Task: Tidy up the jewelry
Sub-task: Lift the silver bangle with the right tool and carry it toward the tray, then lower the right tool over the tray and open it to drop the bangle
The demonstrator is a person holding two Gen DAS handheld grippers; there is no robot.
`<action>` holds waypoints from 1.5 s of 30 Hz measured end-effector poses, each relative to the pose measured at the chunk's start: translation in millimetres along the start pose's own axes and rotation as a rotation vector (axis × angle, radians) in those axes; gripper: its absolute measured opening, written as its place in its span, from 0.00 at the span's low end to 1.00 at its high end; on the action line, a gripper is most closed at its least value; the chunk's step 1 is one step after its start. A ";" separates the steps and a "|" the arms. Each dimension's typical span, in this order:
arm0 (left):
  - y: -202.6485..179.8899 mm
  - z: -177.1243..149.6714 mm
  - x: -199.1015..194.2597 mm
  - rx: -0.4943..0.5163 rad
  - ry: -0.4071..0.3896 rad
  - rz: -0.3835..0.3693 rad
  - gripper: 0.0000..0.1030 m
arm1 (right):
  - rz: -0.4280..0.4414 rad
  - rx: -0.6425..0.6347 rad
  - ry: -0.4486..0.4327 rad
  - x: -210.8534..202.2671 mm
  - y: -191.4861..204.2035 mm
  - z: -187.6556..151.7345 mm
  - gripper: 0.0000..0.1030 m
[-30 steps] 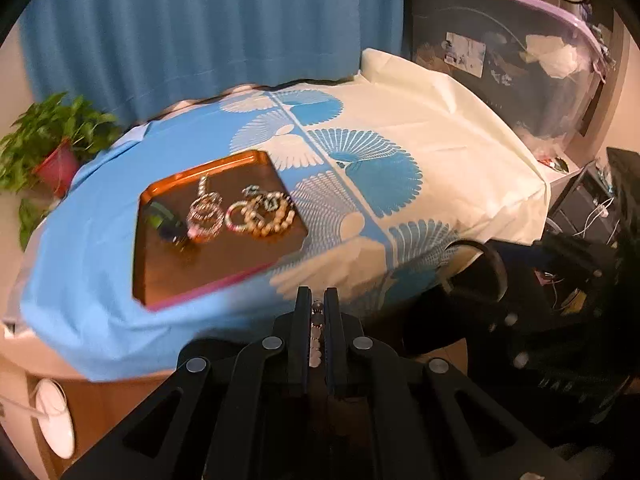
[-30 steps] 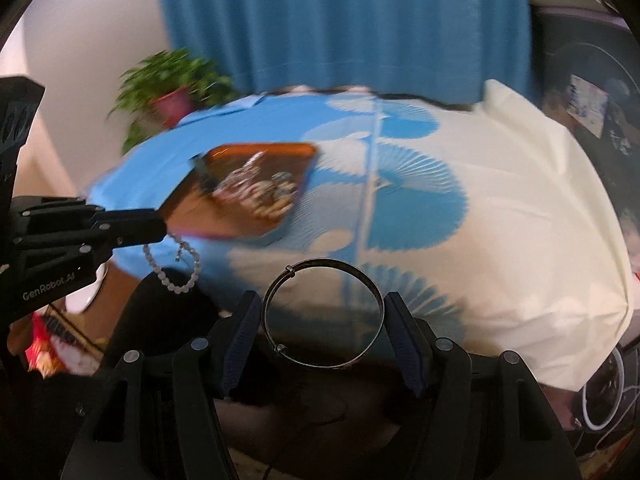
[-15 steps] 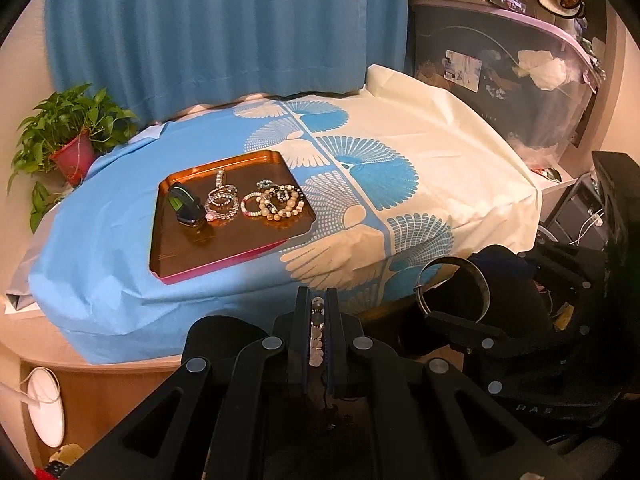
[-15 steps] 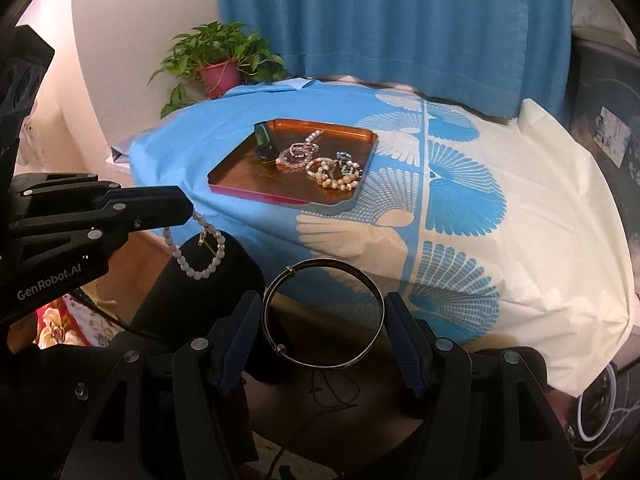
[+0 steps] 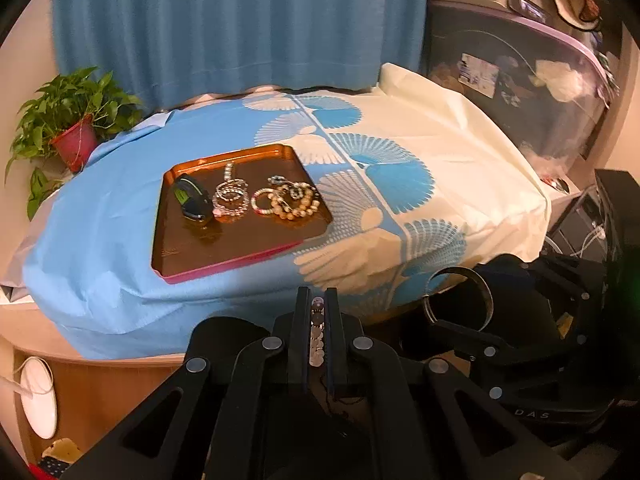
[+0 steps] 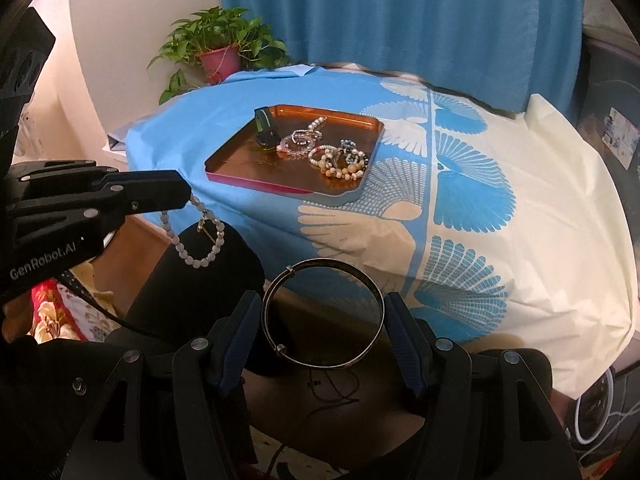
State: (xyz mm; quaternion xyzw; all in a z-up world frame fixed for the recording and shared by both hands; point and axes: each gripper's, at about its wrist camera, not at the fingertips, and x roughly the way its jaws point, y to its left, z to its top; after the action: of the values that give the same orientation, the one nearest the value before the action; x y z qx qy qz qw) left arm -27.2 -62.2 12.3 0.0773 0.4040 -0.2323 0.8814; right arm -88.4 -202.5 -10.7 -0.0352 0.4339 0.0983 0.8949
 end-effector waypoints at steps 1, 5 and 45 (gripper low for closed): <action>3.0 2.5 1.9 -0.005 0.000 0.004 0.04 | -0.003 -0.002 0.002 3.5 -1.0 3.0 0.61; 16.9 12.5 10.4 -0.020 0.000 0.021 0.04 | -0.005 -0.008 0.013 17.8 -3.1 14.4 0.61; 104.7 94.9 134.9 -0.079 0.000 0.287 0.99 | 0.042 -0.016 0.053 199.2 -22.5 151.3 0.80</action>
State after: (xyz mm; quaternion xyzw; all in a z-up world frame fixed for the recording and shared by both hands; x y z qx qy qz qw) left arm 162.7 -47.6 -31.2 0.0995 0.3975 -0.0876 0.9080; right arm 153.0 -173.1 -73.3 -0.0359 0.4574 0.1197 0.8804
